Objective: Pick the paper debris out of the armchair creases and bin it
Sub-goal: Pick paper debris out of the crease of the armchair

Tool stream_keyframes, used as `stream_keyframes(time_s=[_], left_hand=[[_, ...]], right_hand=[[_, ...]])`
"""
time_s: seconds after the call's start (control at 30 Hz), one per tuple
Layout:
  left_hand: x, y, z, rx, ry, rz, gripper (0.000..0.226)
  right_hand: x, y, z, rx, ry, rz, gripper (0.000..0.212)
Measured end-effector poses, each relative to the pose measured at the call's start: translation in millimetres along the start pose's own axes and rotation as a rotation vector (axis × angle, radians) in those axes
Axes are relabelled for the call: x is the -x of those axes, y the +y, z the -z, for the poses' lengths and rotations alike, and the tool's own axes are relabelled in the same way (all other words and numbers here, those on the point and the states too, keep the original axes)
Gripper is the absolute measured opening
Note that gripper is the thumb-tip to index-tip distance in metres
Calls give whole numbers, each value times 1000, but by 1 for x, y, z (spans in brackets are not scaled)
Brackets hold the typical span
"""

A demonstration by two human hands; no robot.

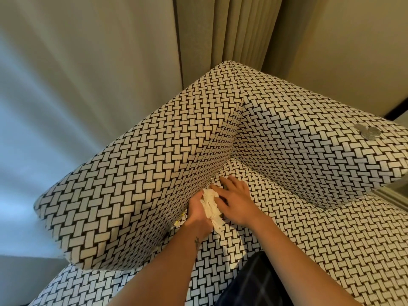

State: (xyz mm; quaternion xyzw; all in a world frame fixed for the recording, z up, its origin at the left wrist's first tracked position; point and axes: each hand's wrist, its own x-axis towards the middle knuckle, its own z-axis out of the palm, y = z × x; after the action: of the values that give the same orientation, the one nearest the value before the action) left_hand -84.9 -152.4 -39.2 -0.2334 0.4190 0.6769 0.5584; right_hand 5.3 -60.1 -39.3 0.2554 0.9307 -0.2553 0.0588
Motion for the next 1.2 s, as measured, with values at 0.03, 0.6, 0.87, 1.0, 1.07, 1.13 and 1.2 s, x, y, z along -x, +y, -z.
stream_keyframes(time_s=[0.03, 0.6, 0.87, 1.0, 1.07, 1.13, 1.2], left_hand=[[2, 1, 0, -15, -20, 12, 52], [-9, -24, -1, 12, 340, -248, 15], [-20, -22, 9, -37, 178, -238, 21], [-17, -22, 10, -24, 182, -195, 26], [-18, -22, 10, -31, 182, -173, 30], [-18, -22, 8, -25, 173, -178, 32], [-17, -22, 6, -15, 176, -193, 31]], right_hand=[[4, -3, -1, 75, -16, 3, 52], [-60, -2, -1, 265, 96, -134, 63], [-90, 11, 9, 237, -64, -190, 65], [-92, 13, 8, 132, -22, -237, 61], [-90, 13, 4, 108, 75, -237, 55], [-89, 13, 1, 102, 128, -228, 51], [-88, 13, -1, 93, 148, -218, 48]])
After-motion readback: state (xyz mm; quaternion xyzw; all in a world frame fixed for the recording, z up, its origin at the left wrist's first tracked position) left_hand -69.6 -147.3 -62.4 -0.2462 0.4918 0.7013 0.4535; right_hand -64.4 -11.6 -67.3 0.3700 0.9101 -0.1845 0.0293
